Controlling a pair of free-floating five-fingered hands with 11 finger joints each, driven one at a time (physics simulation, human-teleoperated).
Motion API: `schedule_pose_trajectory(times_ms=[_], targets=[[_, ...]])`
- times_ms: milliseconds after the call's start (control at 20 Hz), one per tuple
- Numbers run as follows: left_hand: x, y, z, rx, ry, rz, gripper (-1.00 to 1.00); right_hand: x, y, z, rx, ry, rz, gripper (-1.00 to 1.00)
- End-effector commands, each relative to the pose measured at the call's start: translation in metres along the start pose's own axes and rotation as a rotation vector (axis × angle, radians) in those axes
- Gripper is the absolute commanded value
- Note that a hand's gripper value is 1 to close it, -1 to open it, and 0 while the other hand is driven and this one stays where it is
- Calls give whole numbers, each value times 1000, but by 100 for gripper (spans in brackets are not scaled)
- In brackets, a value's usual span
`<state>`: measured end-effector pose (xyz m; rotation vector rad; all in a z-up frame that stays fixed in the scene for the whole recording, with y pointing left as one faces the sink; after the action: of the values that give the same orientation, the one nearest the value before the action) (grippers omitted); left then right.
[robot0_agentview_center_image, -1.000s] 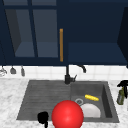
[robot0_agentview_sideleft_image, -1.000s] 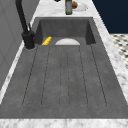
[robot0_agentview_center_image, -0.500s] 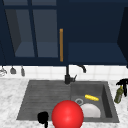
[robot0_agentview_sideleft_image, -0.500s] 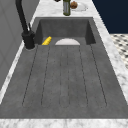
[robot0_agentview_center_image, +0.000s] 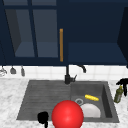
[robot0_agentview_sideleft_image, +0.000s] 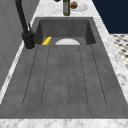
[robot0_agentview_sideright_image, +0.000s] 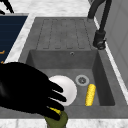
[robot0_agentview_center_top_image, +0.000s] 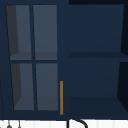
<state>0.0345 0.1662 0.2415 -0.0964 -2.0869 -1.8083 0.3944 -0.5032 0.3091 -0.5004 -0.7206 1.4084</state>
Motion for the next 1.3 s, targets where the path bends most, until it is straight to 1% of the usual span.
schedule_pose_trajectory(times_ms=[0, 50, 200, 500, 600, 750, 900, 950, 1050, 1250], targets=[[0, 0, 0, 0, 0, 0, 0, -4, 0, 0, 23, -24, 4, -100], [0, 0, 0, 0, 0, 0, 0, -4, -2, 2, 14, -33, 2, -100], [0, 0, 0, 0, 0, 0, 0, -4, -11, 13, -13, -24, 10, -100], [0, 0, 0, 0, 0, 0, 0, 0, -19, 21, -10, -27, 18, -100], [0, 0, 0, 0, 0, 0, 0, 6, -20, 14, 6, -28, 39, -100], [0, 0, 0, 0, 0, 0, 0, 10, -23, 5, 11, -20, 71, -100], [0, 0, 0, 0, 0, 0, 0, 9, -25, 4, 15, -38, 89, -100], [0, 0, 0, 0, 0, 0, 0, 8, -24, 3, 26, -49, 87, -100], [0, 0, 0, 0, 0, 0, 0, 7, -17, 6, 25, -58, 75, -100], [0, 0, 0, 0, 0, 0, 0, 5, -7, 11, 63, -28, 52, -100]])
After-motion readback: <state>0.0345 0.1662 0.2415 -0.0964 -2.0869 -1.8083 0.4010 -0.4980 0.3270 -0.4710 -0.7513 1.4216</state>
